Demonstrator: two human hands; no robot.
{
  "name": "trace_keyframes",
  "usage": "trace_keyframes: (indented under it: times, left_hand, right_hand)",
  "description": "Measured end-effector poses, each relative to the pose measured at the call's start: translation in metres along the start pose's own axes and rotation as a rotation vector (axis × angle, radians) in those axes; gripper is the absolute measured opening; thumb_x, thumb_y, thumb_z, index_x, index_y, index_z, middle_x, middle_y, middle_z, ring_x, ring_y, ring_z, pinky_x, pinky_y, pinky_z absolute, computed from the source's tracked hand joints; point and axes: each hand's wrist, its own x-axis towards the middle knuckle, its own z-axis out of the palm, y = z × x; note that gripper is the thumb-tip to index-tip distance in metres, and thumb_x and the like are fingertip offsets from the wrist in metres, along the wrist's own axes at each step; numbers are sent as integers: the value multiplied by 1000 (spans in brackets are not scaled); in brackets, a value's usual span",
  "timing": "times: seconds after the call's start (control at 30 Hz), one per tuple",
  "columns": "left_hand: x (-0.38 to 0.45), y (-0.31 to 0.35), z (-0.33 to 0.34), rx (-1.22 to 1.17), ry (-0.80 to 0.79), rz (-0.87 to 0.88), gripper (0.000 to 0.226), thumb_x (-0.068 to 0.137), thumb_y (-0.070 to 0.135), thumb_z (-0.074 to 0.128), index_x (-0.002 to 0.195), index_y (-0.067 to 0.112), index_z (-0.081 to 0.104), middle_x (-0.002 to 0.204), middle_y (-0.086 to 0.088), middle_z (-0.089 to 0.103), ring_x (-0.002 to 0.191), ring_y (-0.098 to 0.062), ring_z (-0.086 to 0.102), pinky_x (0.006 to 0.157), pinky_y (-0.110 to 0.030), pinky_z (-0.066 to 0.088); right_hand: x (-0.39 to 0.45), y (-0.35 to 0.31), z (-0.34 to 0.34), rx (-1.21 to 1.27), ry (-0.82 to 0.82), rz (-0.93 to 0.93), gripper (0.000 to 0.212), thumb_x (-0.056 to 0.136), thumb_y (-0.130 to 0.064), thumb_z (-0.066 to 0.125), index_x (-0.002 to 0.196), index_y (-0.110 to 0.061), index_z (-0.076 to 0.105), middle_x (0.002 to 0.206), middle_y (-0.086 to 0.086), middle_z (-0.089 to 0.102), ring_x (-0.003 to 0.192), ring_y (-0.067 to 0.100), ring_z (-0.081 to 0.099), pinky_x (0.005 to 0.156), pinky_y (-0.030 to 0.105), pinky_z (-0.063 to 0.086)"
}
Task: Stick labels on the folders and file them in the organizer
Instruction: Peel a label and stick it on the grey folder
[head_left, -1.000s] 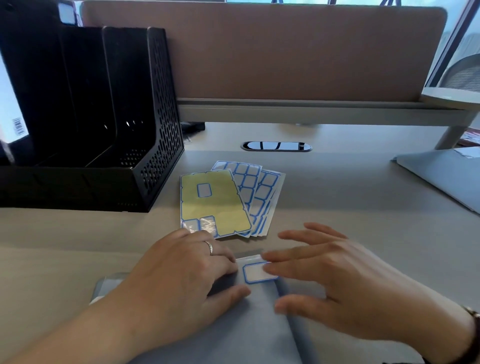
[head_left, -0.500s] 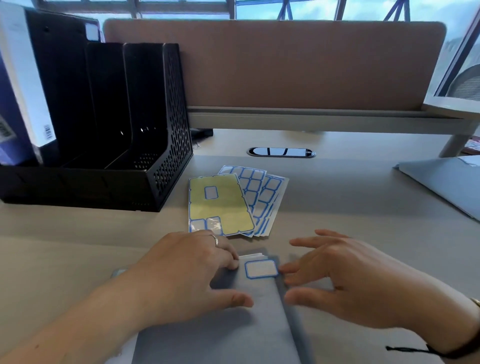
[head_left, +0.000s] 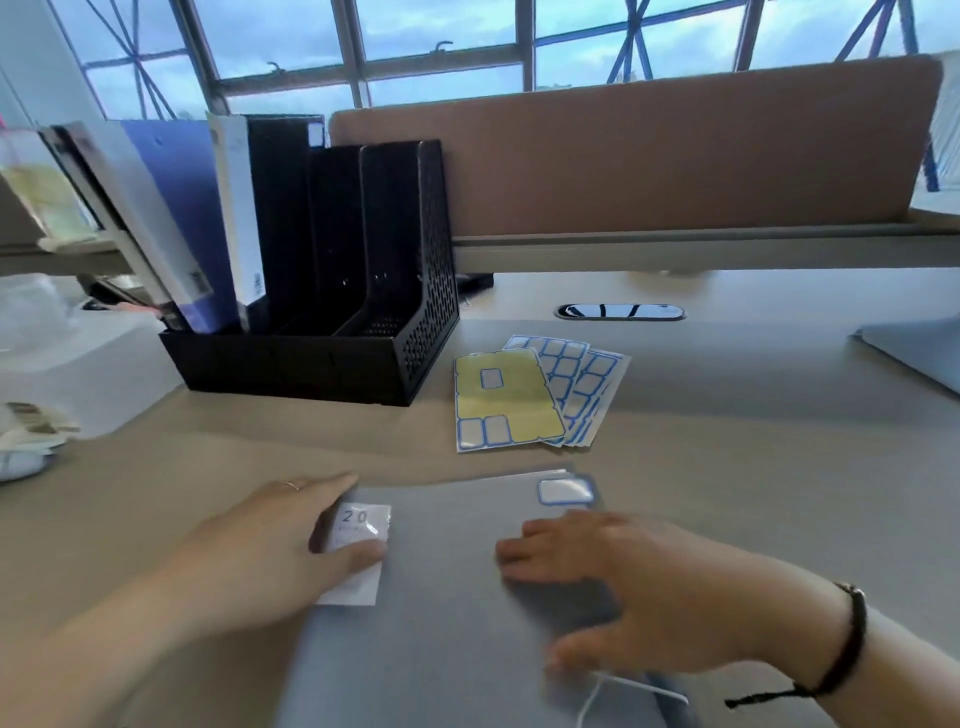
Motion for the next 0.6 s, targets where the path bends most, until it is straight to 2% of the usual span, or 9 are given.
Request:
trace_keyframes:
  times: [0.07, 0.1, 0.13, 0.2, 0.3, 0.37, 0.4, 0.47, 0.6]
  left_hand:
    - [-8, 0, 7, -134, 59, 0, 84, 77, 77, 54, 149, 42, 28, 129, 23, 48, 116, -4, 46, 95, -25, 41]
    - [-9, 2, 11, -220, 76, -3, 81, 79, 70, 61, 149, 43, 28, 122, 23, 48, 111, -3, 46, 89, -22, 40]
    - [-11, 5, 11, -346, 81, -10, 81, 80, 62, 68, 148, 44, 29, 119, 23, 47, 109, -1, 48, 85, -19, 40]
    - [-12, 9, 11, -769, 110, -47, 81, 81, 35, 79, 148, 39, 34, 126, 18, 52, 112, -1, 56, 80, -16, 46]
    - [-19, 14, 6, -1330, 145, -162, 94, 80, 2, 78, 153, 33, 29, 136, 0, 57, 104, -9, 66, 74, -27, 56]
    - [-30, 16, 5, -1396, 80, -182, 100, 76, -2, 81, 155, 27, 27, 127, -6, 66, 95, -22, 73, 66, -31, 59]
    - [-35, 18, 3, -1388, 8, -176, 95, 72, -2, 83, 151, 18, 35, 120, -9, 70, 94, -27, 74, 68, -36, 61]
    - [-45, 17, 1, -1349, -131, -134, 72, 66, 7, 80, 134, 8, 55, 111, -14, 74, 97, -34, 73, 84, -45, 60]
    - [-53, -1, -1, -1322, -231, -109, 50, 73, 7, 77, 121, 11, 66, 112, -13, 75, 105, -33, 71, 97, -45, 53]
  right_hand:
    - [1, -3, 2, 4, -50, 27, 74, 86, -62, 61, 149, -53, 24, 136, -58, 3, 120, -39, -10, 116, 8, 2]
    - [2, -6, 3, -2, -77, 40, 75, 87, -63, 59, 149, -55, 18, 130, -59, -3, 110, -42, -18, 110, 2, -5]
    - [3, -10, 5, -10, -100, 50, 75, 88, -64, 56, 148, -55, 12, 134, -56, -7, 111, -41, -20, 110, 3, -9]
    - [7, -14, 11, -43, -118, 63, 79, 90, -68, 47, 154, -49, 4, 153, -41, -10, 132, -27, -18, 119, 16, -10]
    - [13, -19, 22, -94, -75, 103, 81, 91, -73, 37, 155, -45, -5, 157, -33, -16, 141, -15, -19, 120, 23, -13]
    - [14, -22, 28, -110, -15, 124, 82, 89, -77, 33, 154, -46, -6, 157, -33, -16, 143, -13, -18, 121, 26, -12]
    - [14, -23, 31, -109, -3, 143, 83, 87, -80, 30, 154, -47, -6, 156, -34, -16, 143, -12, -17, 122, 28, -11]
    - [12, -29, 32, -97, 15, 181, 86, 79, -86, 22, 152, -50, -4, 152, -39, -15, 142, -15, -16, 123, 28, -9]
    - [16, -36, 34, -65, 49, 232, 71, 89, -75, 34, 147, -59, -3, 138, -51, -16, 133, -22, -17, 121, 24, -9]
